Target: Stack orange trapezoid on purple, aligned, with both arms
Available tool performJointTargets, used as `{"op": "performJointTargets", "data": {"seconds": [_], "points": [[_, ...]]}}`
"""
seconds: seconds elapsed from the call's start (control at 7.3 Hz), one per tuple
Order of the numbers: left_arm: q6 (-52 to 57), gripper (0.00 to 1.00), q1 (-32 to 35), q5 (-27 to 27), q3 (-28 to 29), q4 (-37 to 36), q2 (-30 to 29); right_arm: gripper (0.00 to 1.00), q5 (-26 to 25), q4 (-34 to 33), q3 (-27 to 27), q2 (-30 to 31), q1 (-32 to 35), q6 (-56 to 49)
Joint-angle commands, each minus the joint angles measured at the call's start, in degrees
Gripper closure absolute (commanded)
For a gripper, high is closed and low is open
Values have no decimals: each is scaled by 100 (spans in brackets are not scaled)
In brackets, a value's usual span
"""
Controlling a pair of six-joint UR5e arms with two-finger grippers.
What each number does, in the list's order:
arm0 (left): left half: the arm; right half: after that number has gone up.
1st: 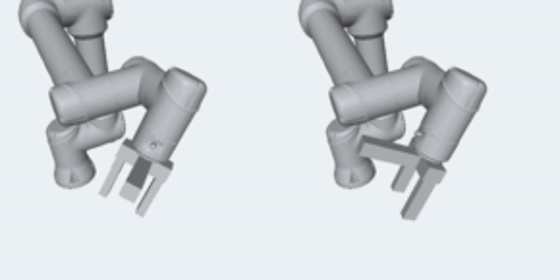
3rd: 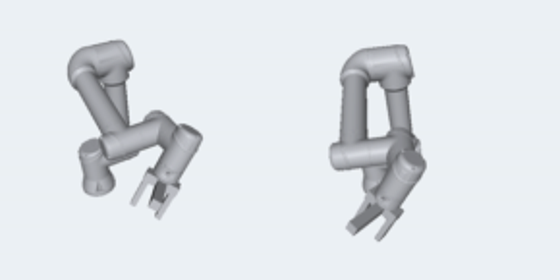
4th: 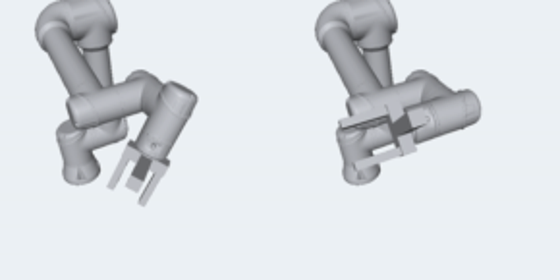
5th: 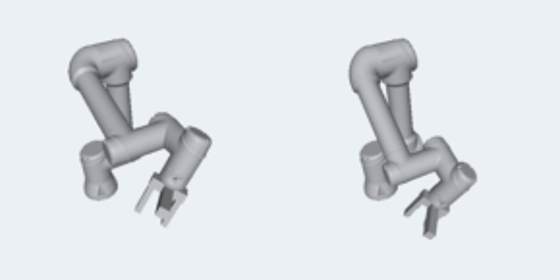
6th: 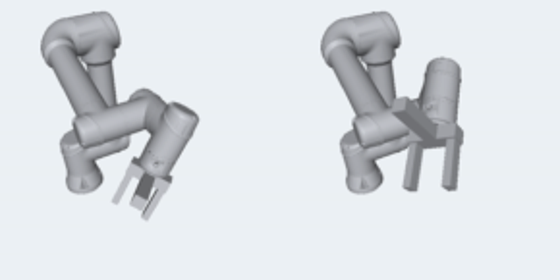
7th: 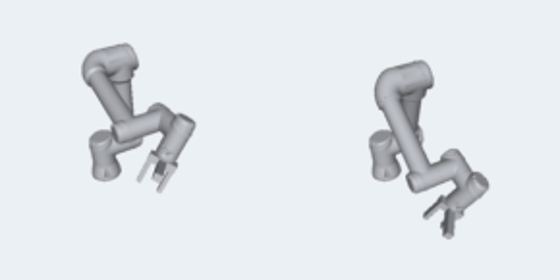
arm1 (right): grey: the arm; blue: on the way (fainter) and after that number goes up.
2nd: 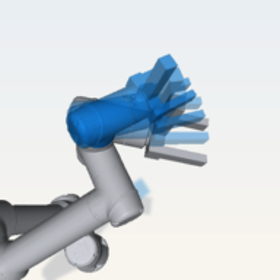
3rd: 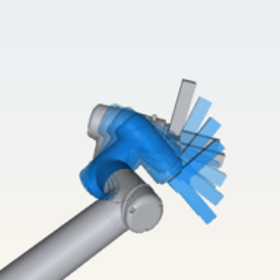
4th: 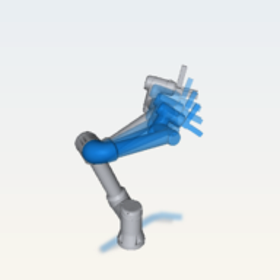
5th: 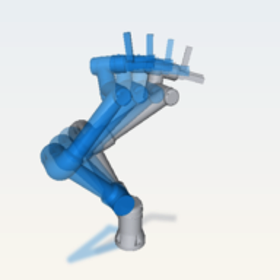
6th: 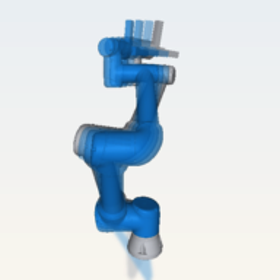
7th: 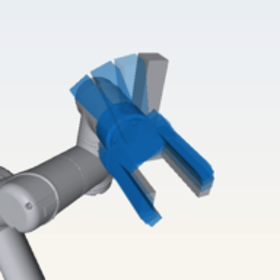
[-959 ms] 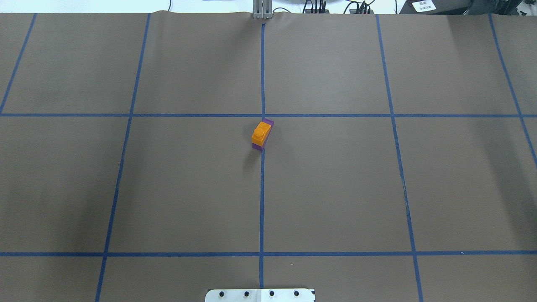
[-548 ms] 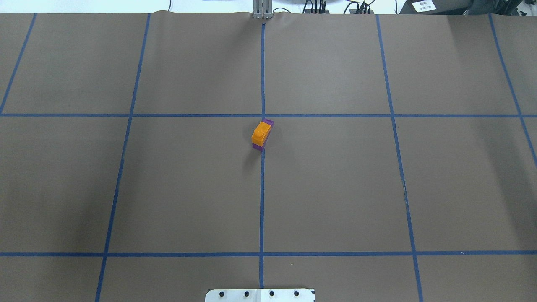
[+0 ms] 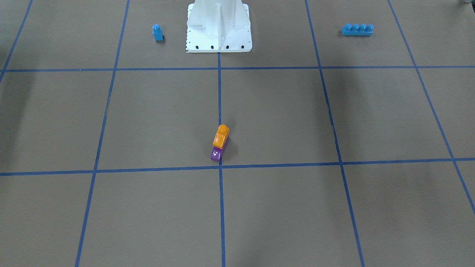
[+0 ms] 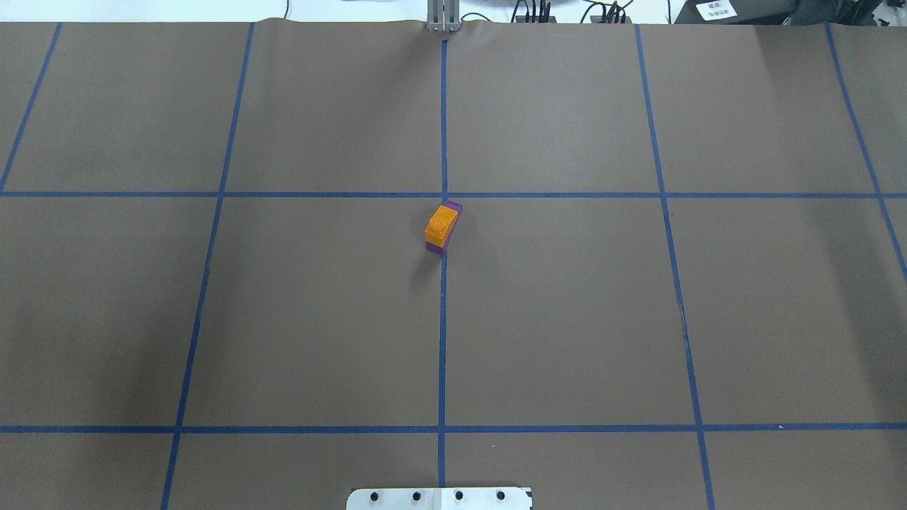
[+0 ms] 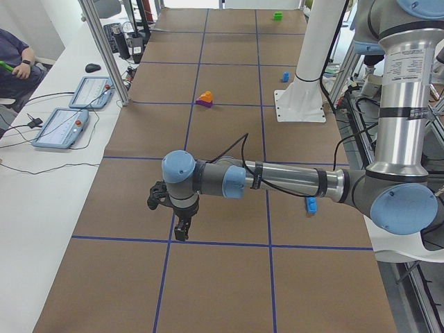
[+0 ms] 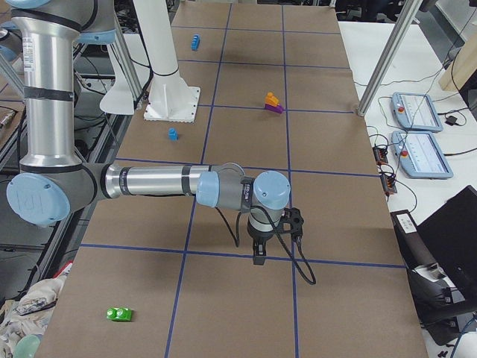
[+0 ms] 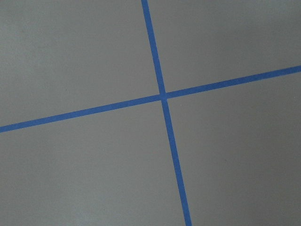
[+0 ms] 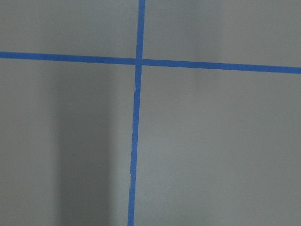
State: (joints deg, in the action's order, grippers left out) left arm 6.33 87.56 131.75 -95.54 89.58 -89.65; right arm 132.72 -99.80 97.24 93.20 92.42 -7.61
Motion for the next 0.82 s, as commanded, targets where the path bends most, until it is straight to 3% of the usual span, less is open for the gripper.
{"op": "performJointTargets", "data": {"seconds": [0.0, 0.27, 0.68], "points": [[-35, 0, -2, -9, 9, -19, 17, 0, 52, 22, -29, 31, 13, 5], [-898, 0, 7, 35, -9, -28, 9, 0, 61, 13, -38, 49, 13, 32], [-1046, 0, -2, 53, -26, -2, 17, 0, 131, 13, -73, 58, 13, 76]]}}
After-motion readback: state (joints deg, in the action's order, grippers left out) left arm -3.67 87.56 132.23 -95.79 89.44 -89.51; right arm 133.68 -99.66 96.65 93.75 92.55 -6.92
